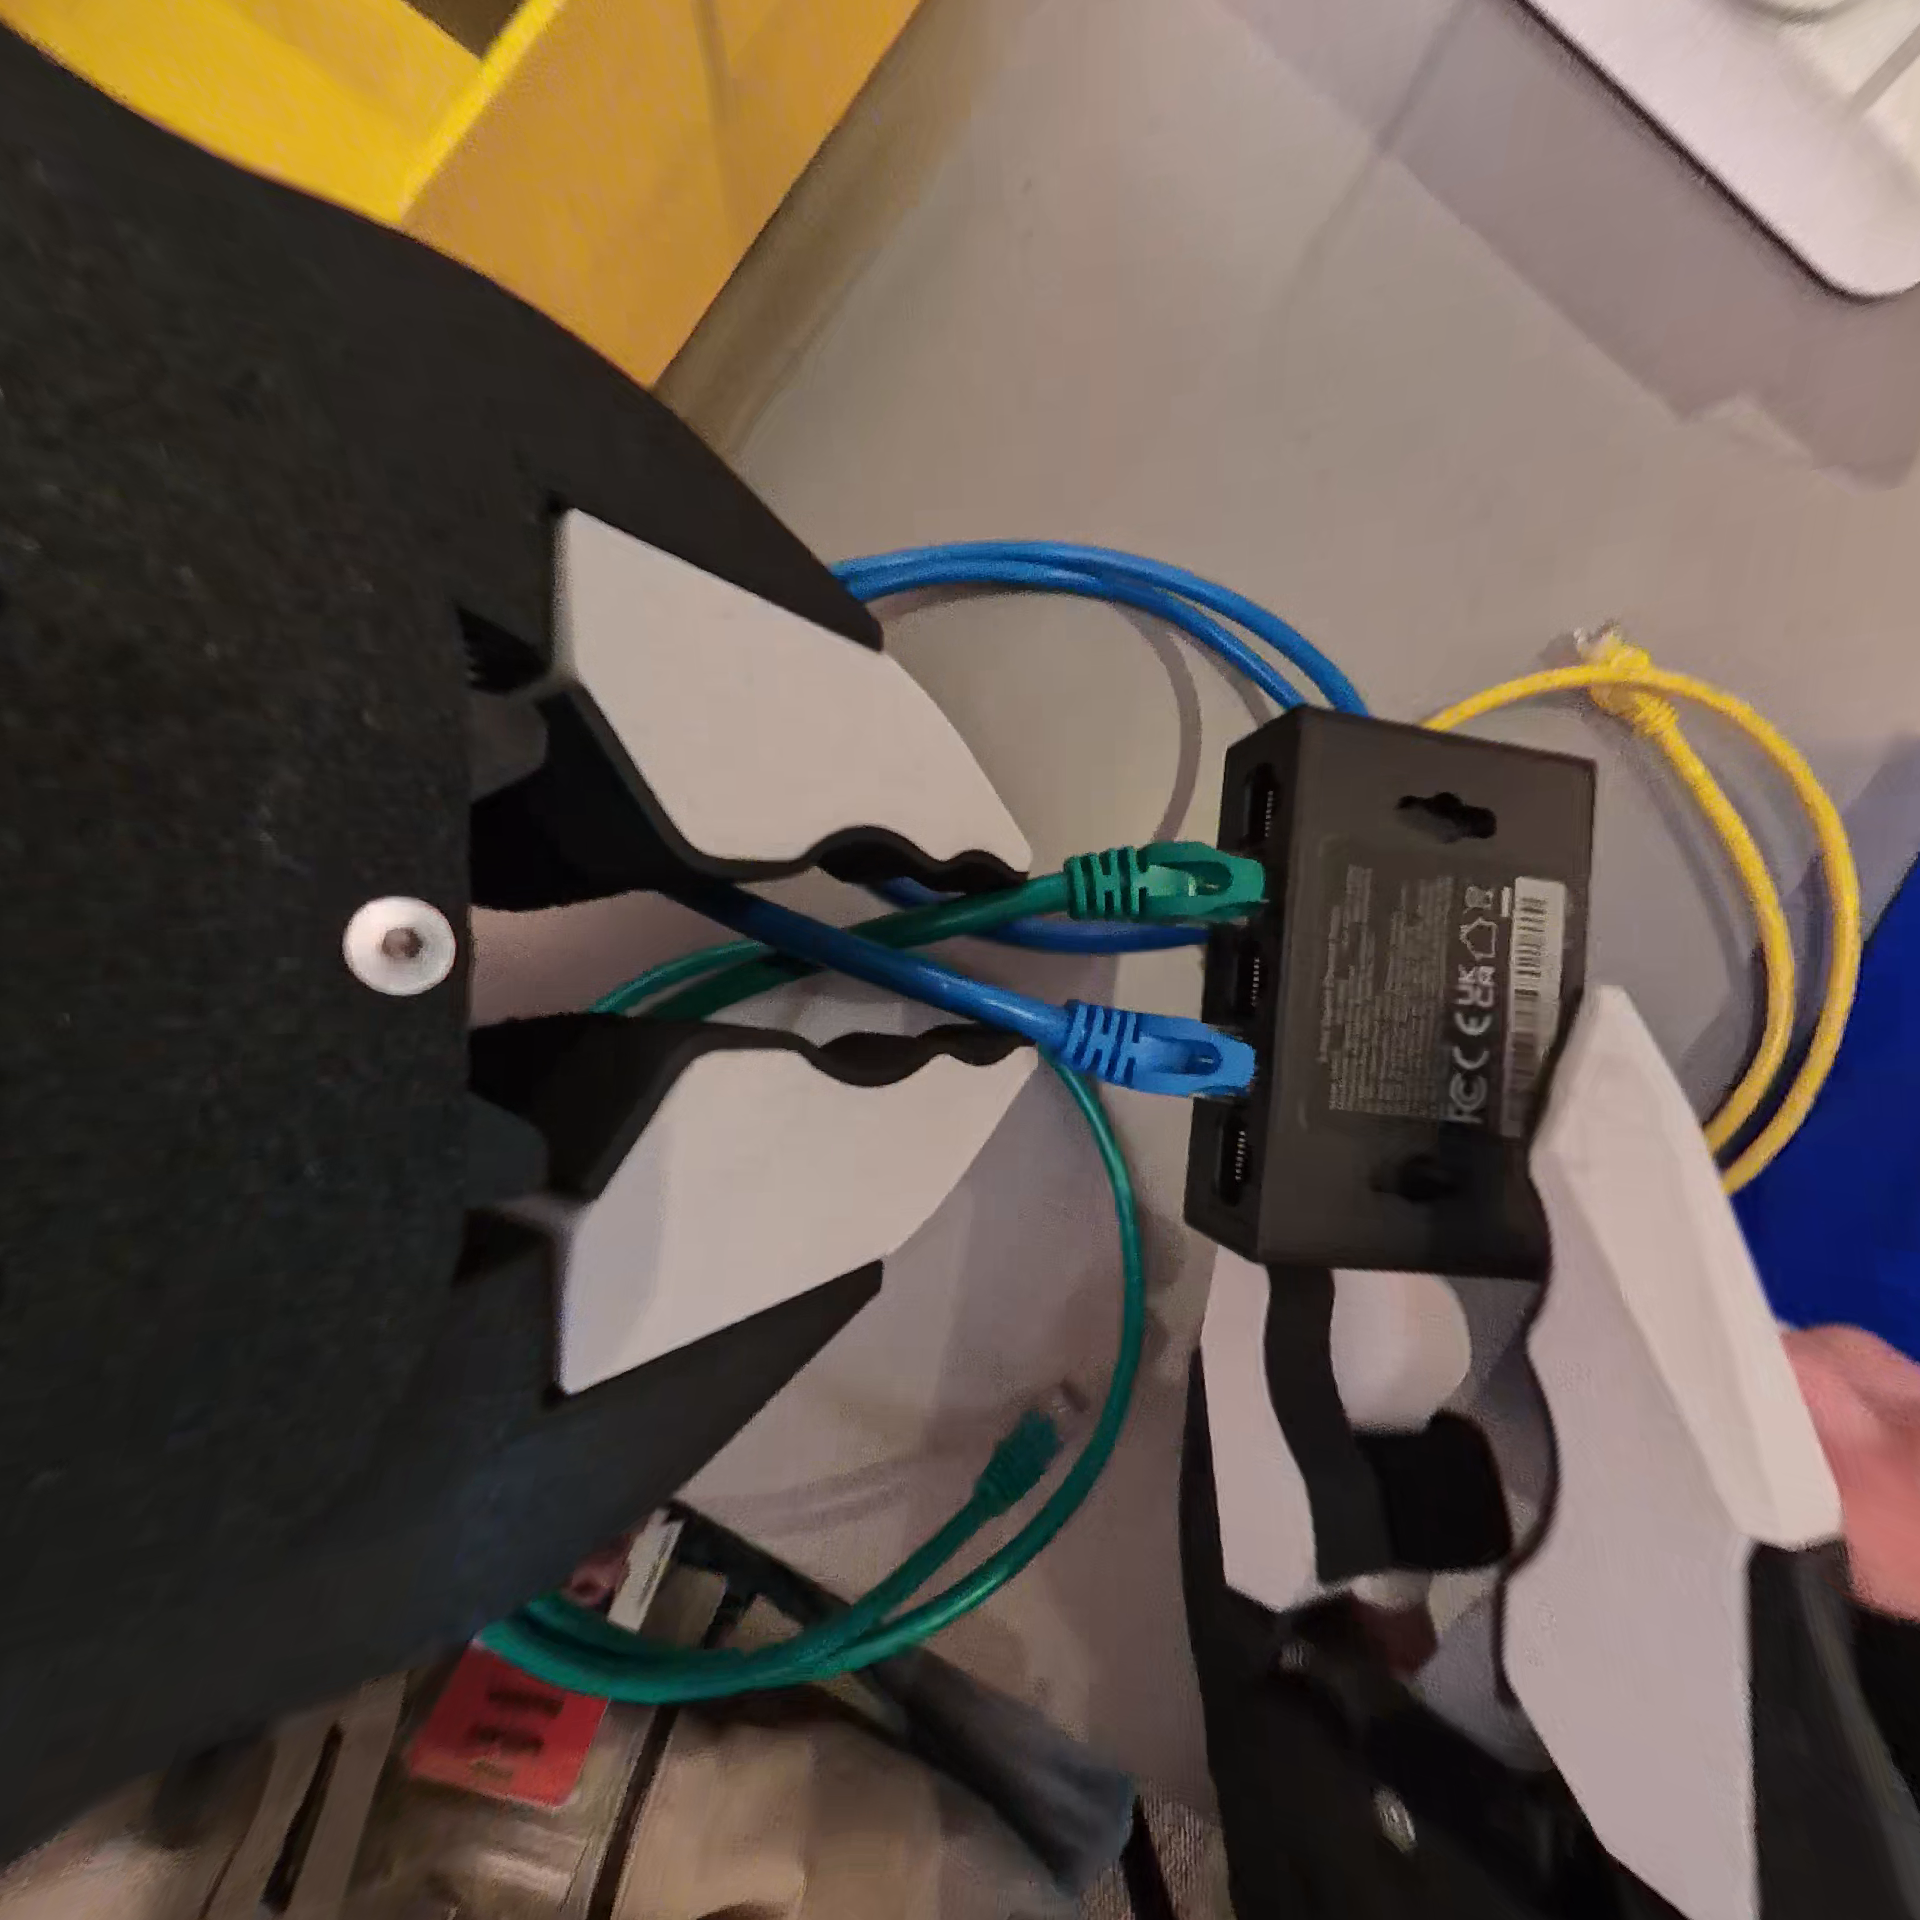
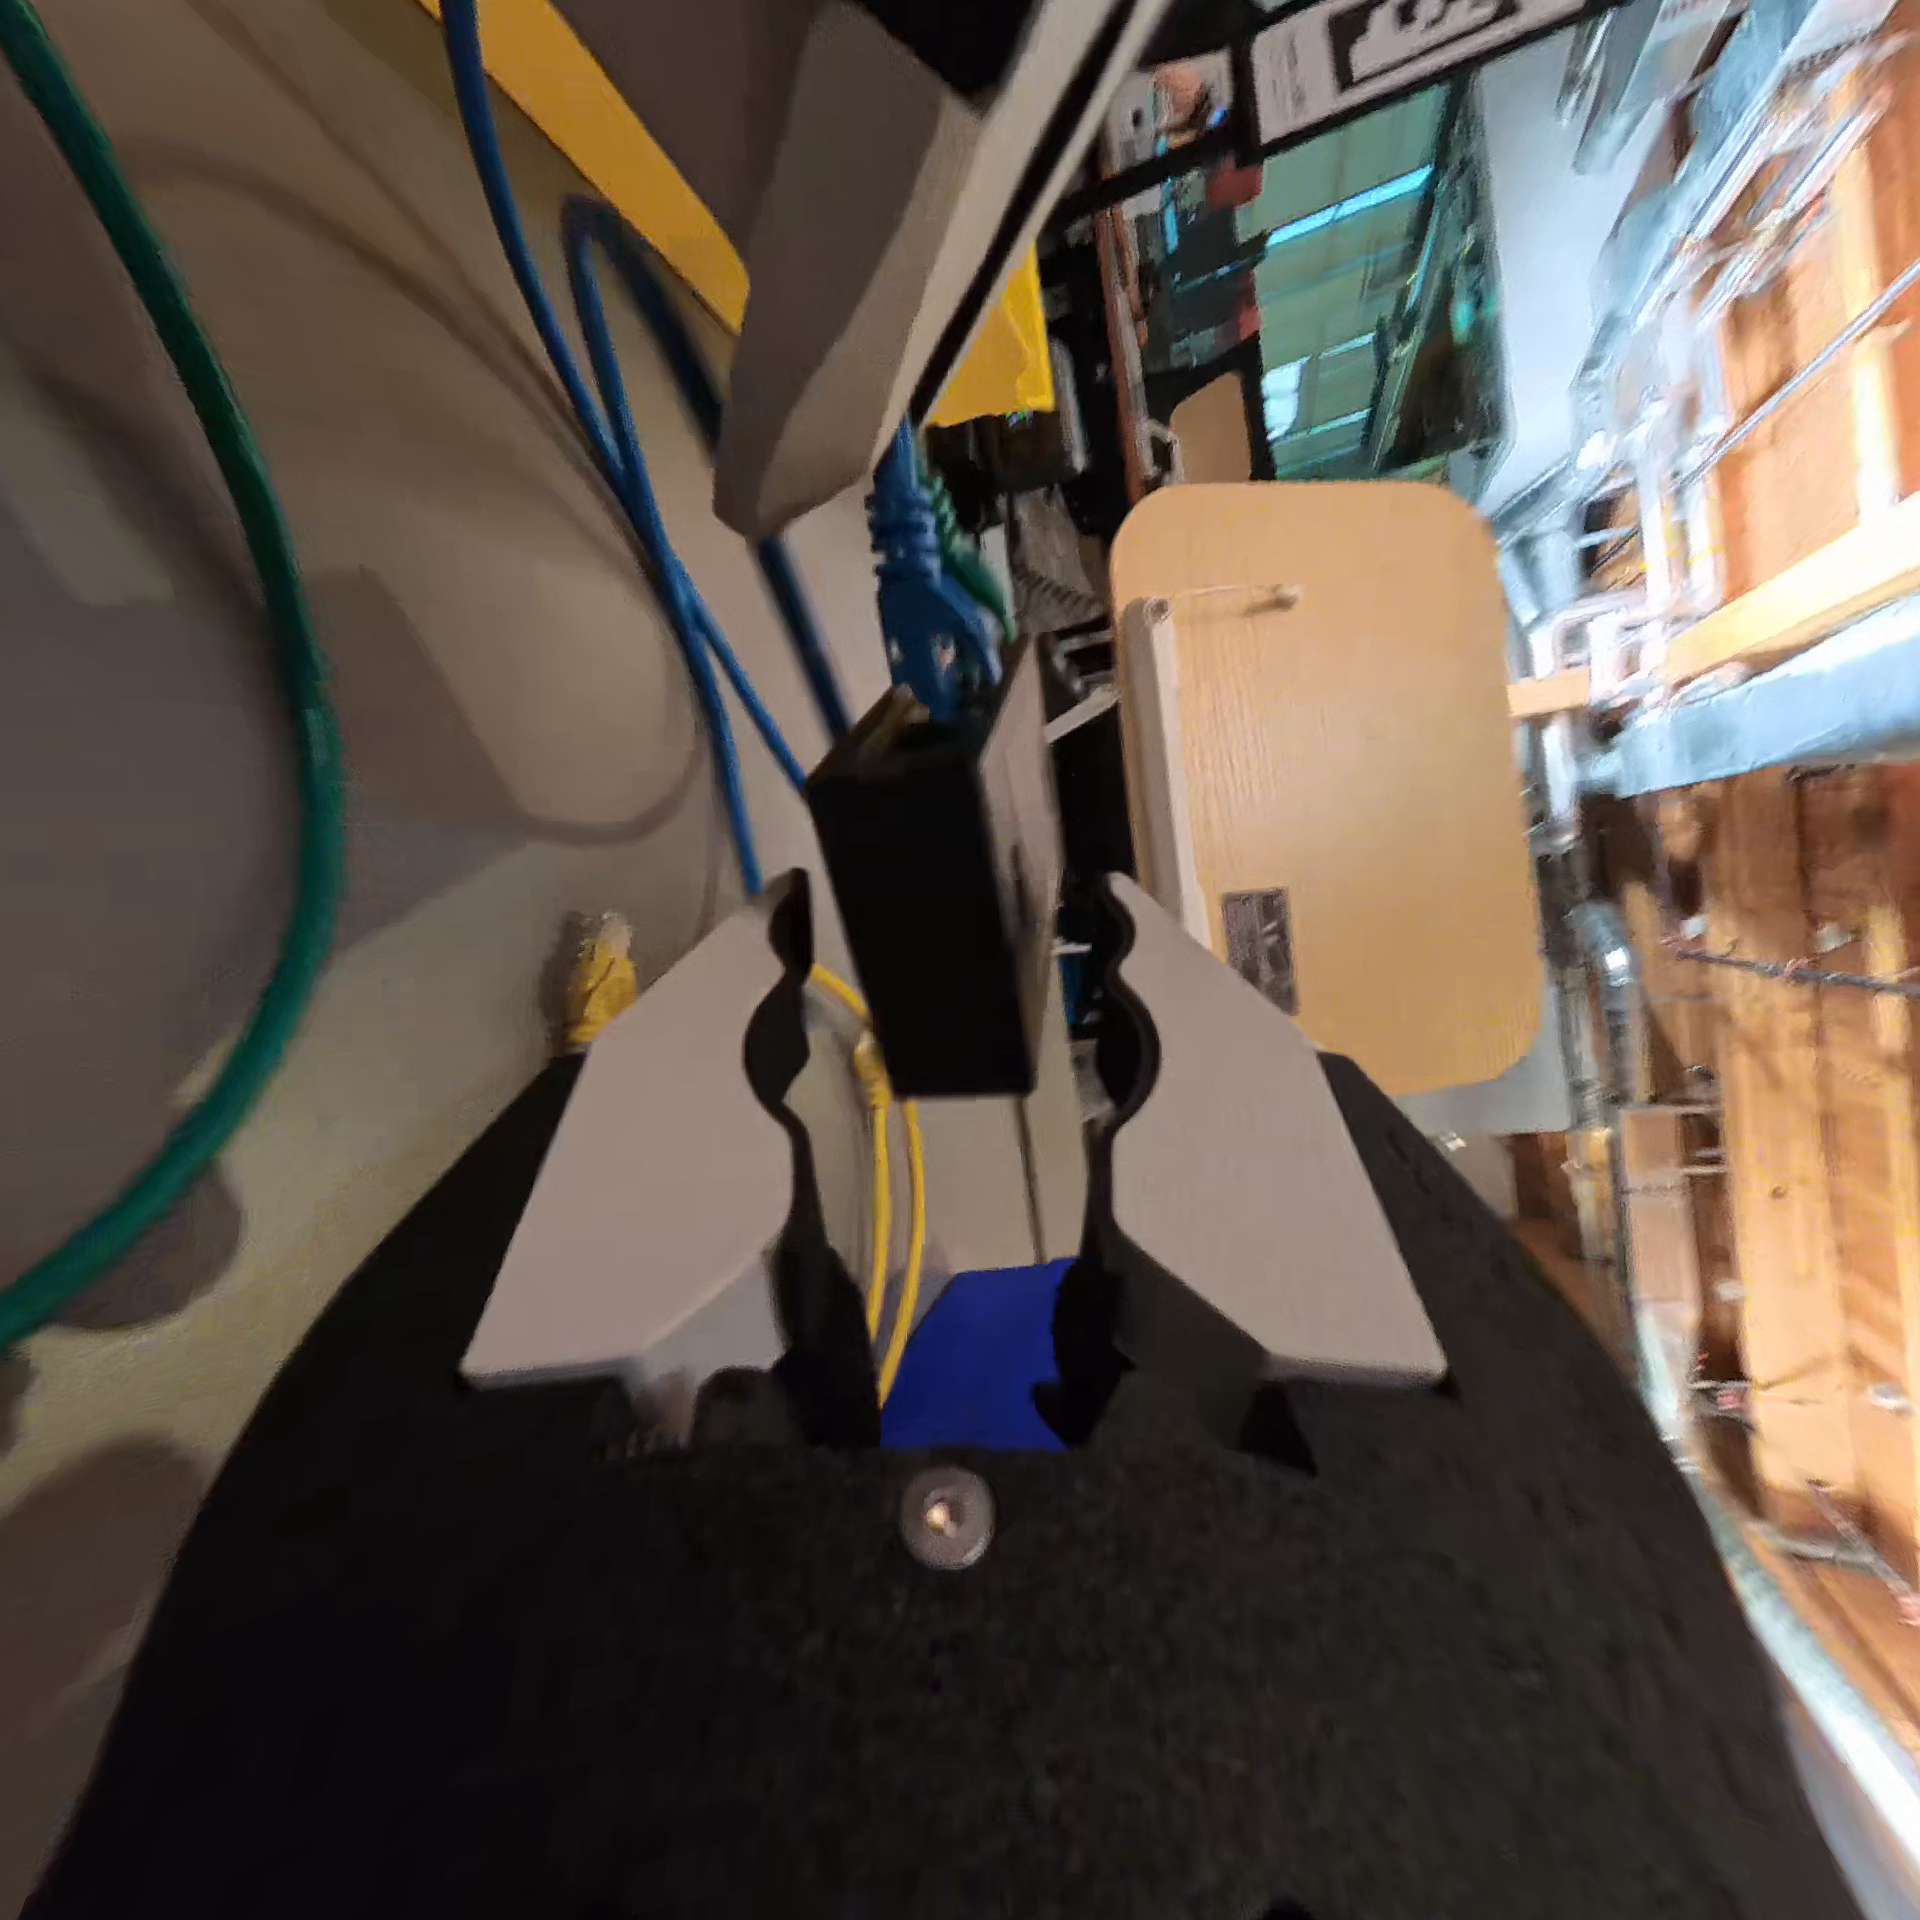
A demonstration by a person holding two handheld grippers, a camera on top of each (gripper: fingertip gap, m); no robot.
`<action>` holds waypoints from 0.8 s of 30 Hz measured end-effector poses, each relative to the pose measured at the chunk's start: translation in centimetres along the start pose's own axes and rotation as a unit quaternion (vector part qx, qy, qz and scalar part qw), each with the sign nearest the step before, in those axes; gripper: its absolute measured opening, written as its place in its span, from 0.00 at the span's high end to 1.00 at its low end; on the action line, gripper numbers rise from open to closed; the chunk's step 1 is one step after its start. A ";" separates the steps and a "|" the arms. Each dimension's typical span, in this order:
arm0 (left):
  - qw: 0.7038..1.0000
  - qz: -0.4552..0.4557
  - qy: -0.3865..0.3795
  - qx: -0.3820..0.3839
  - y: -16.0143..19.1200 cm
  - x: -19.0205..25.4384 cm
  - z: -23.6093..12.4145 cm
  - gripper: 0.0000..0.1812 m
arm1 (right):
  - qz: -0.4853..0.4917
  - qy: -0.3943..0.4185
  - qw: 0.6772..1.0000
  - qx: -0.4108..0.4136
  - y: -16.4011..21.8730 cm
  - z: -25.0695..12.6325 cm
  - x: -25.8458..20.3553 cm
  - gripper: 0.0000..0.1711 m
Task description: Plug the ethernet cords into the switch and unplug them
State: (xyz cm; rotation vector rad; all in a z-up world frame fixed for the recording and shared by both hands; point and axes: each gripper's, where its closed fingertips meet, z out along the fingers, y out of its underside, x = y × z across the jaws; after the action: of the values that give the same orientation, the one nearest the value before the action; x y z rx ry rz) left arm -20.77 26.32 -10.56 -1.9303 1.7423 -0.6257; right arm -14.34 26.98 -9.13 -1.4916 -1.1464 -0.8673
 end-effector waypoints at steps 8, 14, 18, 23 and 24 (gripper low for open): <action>0.995 -0.031 0.056 0.076 -2.0 1.4 -0.9 0.82 | -0.042 0.038 0.997 -0.048 2.4 0.8 1.1 0.85; 0.967 -0.048 0.028 0.247 -6.0 -0.9 -7.4 0.74 | 0.037 0.094 0.992 -0.074 6.2 -5.3 2.1 0.85; 0.980 -0.064 -0.036 0.184 -5.9 -3.7 -4.6 0.76 | 0.087 0.124 0.986 -0.070 7.3 -8.7 2.3 0.85; 0.997 -0.065 -0.028 0.027 -5.7 -4.1 5.4 0.72 | 0.145 0.147 0.978 -0.019 7.5 -11.2 3.7 0.85; 0.997 -0.070 -0.038 0.001 -5.7 -4.9 7.5 0.72 | 0.154 0.146 0.977 -0.023 7.9 -11.3 3.8 0.85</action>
State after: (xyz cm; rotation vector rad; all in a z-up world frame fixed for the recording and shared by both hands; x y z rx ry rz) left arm -12.17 31.97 -13.14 -2.0596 1.5707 -0.5940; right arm -5.29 16.61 -5.41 -1.4732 -0.6633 -0.8662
